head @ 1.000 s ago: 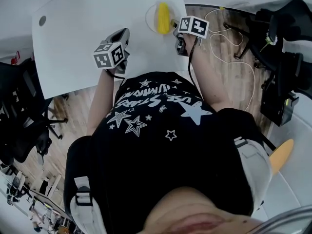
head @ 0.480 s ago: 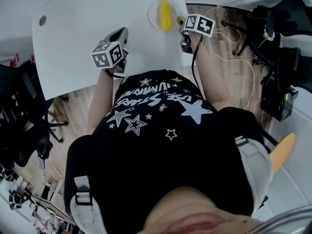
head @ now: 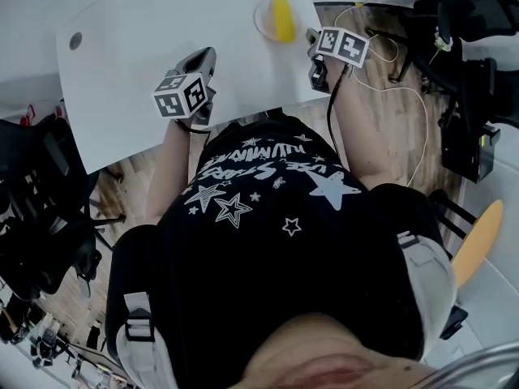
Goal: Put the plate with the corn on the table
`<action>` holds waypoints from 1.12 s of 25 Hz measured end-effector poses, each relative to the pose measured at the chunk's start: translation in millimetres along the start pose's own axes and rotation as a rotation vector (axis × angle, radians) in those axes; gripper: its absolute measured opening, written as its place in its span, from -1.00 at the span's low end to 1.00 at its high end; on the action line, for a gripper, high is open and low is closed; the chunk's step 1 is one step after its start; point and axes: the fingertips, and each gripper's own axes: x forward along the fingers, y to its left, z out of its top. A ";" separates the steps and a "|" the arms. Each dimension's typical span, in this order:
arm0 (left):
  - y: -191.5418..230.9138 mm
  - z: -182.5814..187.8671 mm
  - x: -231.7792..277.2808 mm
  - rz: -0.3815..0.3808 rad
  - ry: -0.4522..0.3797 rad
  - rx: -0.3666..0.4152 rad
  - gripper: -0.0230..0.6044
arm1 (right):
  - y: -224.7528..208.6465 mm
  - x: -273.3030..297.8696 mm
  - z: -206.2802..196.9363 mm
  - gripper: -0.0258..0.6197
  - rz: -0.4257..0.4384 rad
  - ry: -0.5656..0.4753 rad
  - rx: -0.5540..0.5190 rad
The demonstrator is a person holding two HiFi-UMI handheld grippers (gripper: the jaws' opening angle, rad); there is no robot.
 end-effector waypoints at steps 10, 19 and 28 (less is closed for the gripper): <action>5.3 -18.9 -22.2 -0.100 0.028 0.091 -0.91 | 37.6 -37.6 -58.9 -0.81 -0.003 -0.055 0.009; 16.9 -40.8 -47.3 -0.070 0.046 0.085 -0.91 | 55.8 -41.5 -117.8 -0.90 0.044 -0.027 0.050; -22.5 -56.1 -54.1 -0.032 0.017 0.099 -0.91 | 58.1 -49.0 -130.8 -0.90 0.130 -0.014 -0.002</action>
